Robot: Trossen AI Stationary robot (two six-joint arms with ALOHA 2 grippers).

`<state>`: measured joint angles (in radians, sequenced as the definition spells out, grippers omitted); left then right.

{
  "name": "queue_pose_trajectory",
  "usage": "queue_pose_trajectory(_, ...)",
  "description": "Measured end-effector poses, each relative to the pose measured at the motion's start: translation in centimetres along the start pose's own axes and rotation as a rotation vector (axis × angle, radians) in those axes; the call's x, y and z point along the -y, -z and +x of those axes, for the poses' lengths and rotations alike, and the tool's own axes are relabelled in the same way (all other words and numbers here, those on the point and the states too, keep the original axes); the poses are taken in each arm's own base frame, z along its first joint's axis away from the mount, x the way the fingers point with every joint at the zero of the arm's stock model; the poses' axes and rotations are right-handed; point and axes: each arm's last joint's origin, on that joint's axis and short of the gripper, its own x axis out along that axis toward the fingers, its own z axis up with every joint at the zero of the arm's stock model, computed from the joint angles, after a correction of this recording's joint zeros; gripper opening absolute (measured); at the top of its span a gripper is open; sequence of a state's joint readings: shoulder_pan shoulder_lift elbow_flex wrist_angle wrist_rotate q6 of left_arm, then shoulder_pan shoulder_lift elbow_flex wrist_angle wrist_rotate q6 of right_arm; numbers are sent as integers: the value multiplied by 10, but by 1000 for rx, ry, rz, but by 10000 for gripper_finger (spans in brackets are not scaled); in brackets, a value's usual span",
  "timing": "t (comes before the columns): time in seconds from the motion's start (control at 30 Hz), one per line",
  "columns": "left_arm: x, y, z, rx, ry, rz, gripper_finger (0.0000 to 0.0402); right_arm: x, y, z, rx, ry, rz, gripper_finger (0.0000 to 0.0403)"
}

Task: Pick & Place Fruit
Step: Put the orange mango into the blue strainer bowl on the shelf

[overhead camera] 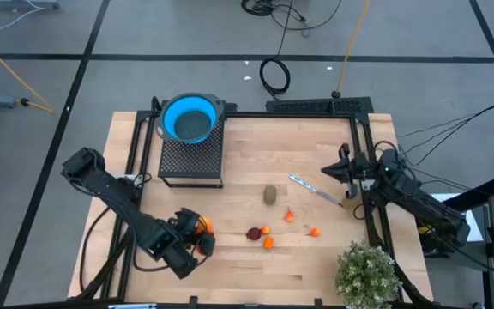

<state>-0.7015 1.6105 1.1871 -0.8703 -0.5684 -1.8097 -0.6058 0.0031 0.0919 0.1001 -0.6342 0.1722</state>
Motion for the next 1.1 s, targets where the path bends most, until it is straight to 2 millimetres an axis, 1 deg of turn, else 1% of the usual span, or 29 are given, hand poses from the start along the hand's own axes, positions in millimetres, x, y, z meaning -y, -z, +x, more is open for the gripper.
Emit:
queue_pose_trajectory(0.2, 8, -20, -2, 43, 19, 71, 222, -5, -2, 4, 54, 38, -15, 0)
queue_pose_trajectory(0.3, 12, -33, -5, 72, 39, 91, 220, -8, -2, 6, 70, 47, -11, 0)
queue_pose_trajectory(0.4, 12, -44, -8, 108, 45, 135, 211, -11, 0, 8, 61, 66, 2, 0)
queue_pose_trajectory(0.53, 14, -58, -17, 170, 92, 197, 213, -16, 2, 10, 46, 75, 6, 0)
queue_pose_trajectory(0.67, 22, -68, -26, 238, 176, 339, 223, -20, 7, 12, 3, 65, 3, 0)
queue_pose_trajectory(0.8, 34, -72, -36, 305, 277, 543, 215, -23, 11, 13, -32, 86, -24, 0)
queue_pose_trajectory(0.93, 47, -68, -44, 345, 402, 786, 214, -26, 12, 14, -45, 59, -58, 0)
queue_pose_trajectory(1.1, 62, -64, -57, 390, 610, 964, 235, -28, 13, 14, -50, 37, -112, 0)
